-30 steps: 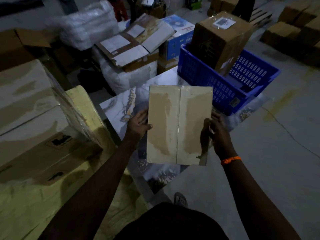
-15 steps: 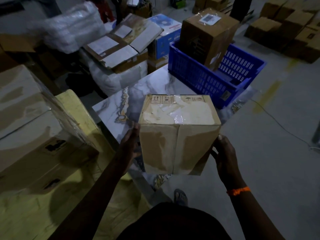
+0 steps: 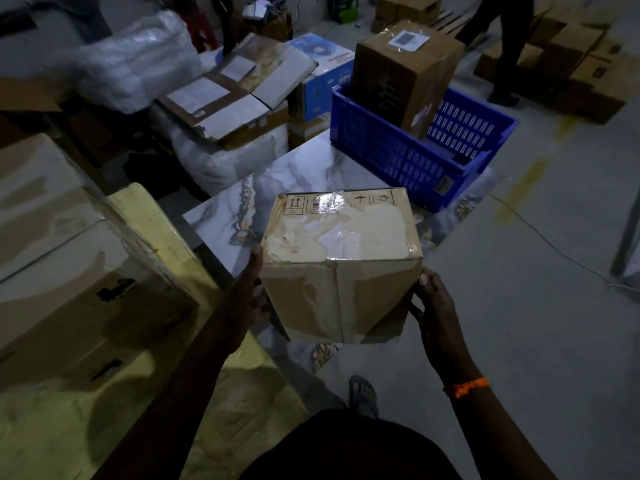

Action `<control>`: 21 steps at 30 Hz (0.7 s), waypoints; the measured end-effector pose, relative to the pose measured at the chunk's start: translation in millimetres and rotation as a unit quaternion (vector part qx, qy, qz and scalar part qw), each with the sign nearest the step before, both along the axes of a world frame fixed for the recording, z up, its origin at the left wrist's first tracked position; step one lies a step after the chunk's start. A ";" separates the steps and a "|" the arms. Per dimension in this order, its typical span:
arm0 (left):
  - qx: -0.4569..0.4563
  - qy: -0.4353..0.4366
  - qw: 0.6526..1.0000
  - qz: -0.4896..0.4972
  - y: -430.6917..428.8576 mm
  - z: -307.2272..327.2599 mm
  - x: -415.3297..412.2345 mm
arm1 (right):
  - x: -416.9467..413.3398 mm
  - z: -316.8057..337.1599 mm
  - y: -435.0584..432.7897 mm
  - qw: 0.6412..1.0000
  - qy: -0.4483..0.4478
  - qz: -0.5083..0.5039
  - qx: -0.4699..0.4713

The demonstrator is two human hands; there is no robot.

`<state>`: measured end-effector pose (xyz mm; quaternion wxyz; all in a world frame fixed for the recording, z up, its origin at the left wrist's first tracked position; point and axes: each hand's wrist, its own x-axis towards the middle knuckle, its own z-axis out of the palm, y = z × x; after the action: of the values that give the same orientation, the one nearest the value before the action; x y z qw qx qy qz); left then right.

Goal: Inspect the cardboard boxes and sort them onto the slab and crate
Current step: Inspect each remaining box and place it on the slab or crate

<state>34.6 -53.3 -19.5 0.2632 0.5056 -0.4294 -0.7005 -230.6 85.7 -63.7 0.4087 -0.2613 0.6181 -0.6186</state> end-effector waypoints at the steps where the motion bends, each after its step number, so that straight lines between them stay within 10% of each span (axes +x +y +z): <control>1: 0.003 -0.007 1.000 0.000 -2.1 0.9 1.3 | 2.7 0.9 -0.6 1.000 0.001 0.004 0.001; 11: 0.007 0.003 0.994 0.109 -10.5 -2.4 -4.5 | 11.8 8.9 -16.8 0.999 0.040 0.004 -0.022; 21: -0.148 -0.021 0.989 0.021 -26.5 -28.0 -11.3 | -13.4 9.5 -47.5 0.999 -0.021 -0.042 -0.017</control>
<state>23.3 -79.8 -47.5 0.3401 0.4848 -0.5231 -0.6129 -243.9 38.2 -54.2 0.3907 -0.2287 0.6095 -0.6508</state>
